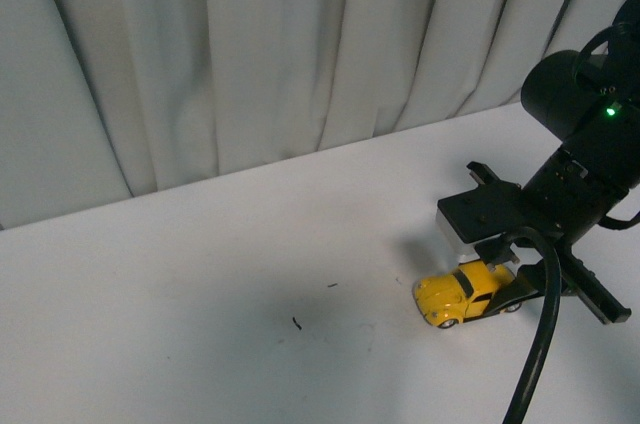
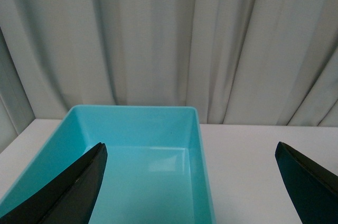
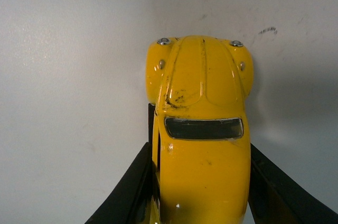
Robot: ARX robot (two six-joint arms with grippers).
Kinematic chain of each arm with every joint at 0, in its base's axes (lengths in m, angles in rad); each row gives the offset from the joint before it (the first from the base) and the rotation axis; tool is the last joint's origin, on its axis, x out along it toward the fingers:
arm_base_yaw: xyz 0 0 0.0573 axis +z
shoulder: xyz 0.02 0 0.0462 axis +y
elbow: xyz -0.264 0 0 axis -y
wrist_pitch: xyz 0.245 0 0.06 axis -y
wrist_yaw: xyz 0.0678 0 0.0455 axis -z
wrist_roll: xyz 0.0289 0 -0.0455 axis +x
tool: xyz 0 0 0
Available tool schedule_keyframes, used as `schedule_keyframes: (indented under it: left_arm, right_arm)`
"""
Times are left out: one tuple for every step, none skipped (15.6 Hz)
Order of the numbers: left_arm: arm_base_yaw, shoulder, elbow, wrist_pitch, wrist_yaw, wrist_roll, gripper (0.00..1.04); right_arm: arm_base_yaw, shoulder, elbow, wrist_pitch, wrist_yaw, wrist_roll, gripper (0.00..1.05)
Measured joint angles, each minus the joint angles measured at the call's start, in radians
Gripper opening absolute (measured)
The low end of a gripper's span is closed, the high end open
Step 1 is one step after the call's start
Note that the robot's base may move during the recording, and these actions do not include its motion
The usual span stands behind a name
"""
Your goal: Wind up and store yellow beetle toy
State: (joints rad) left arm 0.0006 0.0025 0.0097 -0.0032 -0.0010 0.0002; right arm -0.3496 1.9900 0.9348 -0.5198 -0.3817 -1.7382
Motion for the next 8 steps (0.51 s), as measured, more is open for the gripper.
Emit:
schedule_keyframes:
  left_arm:
    - [0.000, 0.000, 0.000, 0.000, 0.000, 0.000, 0.98]
    - [0.000, 0.000, 0.000, 0.000, 0.000, 0.000, 0.98]
    - [0.000, 0.000, 0.000, 0.000, 0.000, 0.000, 0.98]
    - [0.000, 0.000, 0.000, 0.000, 0.000, 0.000, 0.98]
    - [0.000, 0.000, 0.000, 0.000, 0.000, 0.000, 0.98]
    - [0.000, 0.000, 0.000, 0.000, 0.000, 0.000, 0.98]
    - [0.000, 0.000, 0.000, 0.000, 0.000, 0.000, 0.98]
    - [0.000, 0.000, 0.000, 0.000, 0.000, 0.000, 0.98]
  right_arm:
    - [-0.006, -0.001, 0.002, -0.008, 0.004, 0.000, 0.42]
    - [-0.011, -0.001, 0.005, -0.018, 0.005, 0.000, 0.42]
    - [-0.011, -0.001, 0.010, -0.024, 0.008, 0.000, 0.42]
    - [-0.010, 0.000, 0.014, -0.032, 0.009, -0.002, 0.44]
    - [-0.003, 0.010, 0.016, -0.050, 0.033, -0.002, 0.60]
    - [-0.003, 0.018, 0.016, -0.058, 0.033, -0.003, 0.71]
    - [-0.003, 0.019, 0.016, -0.068, 0.034, -0.002, 0.78]
    - [-0.003, 0.019, 0.016, -0.072, 0.034, -0.002, 0.92]
